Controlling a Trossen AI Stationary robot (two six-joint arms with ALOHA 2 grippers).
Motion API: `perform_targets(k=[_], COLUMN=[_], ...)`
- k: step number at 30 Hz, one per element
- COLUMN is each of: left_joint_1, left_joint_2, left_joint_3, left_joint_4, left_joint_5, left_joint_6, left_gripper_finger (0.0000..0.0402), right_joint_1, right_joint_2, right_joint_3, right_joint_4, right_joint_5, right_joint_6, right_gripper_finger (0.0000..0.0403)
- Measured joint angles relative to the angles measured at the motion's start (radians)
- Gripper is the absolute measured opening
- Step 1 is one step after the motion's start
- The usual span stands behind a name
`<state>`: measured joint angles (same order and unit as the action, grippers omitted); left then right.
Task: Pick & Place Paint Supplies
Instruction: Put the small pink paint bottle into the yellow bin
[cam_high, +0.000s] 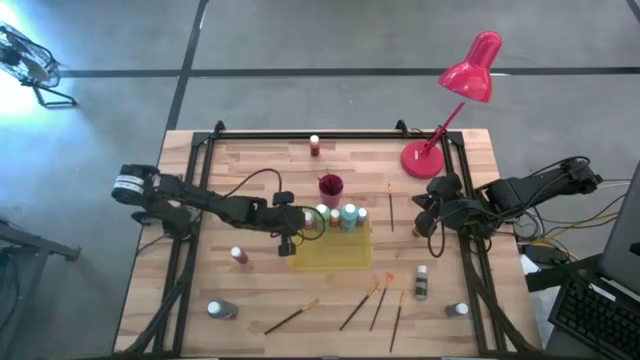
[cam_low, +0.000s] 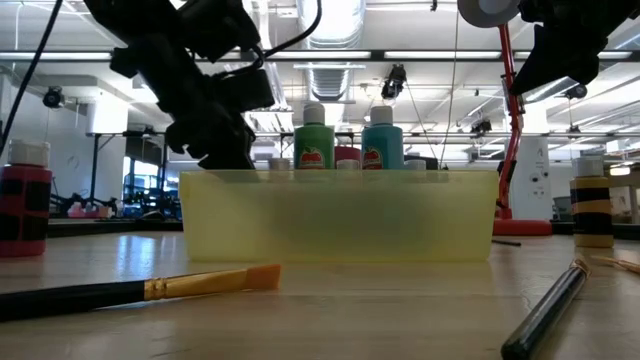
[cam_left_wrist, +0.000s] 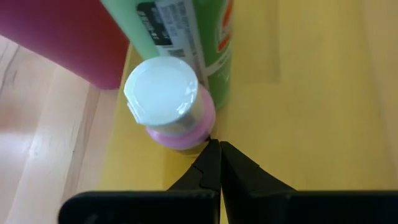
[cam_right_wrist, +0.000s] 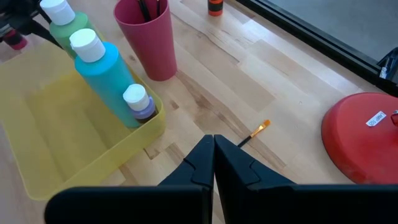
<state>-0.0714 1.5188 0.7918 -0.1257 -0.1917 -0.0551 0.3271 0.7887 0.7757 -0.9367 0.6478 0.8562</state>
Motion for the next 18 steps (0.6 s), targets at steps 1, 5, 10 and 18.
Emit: perform_targets(k=[1, 5, 10, 18], left_joint_1=[0.002, 0.011, 0.014, 0.018], left_joint_2=[0.000, 0.000, 0.000, 0.000], left_joint_3=[0.000, 0.000, 0.000, 0.000], left_joint_4=[0.000, 0.003, 0.018, 0.037], left_joint_5=[-0.004, -0.012, -0.016, -0.016], left_joint_6=[-0.003, -0.009, -0.006, 0.002], left_gripper_finger=[0.0001, 0.0001, 0.0000, 0.0000], right_joint_1=[0.000, 0.000, 0.000, 0.000], right_joint_2=[0.000, 0.000, 0.000, 0.000], right_joint_3=[0.000, 0.000, 0.000, 0.000], right_joint_4=[0.000, 0.000, 0.000, 0.000], right_joint_5=[0.000, 0.000, 0.000, 0.000], right_joint_6=[0.000, 0.000, 0.000, 0.000], right_gripper_finger=[0.0008, 0.0008, 0.0008, 0.0008])
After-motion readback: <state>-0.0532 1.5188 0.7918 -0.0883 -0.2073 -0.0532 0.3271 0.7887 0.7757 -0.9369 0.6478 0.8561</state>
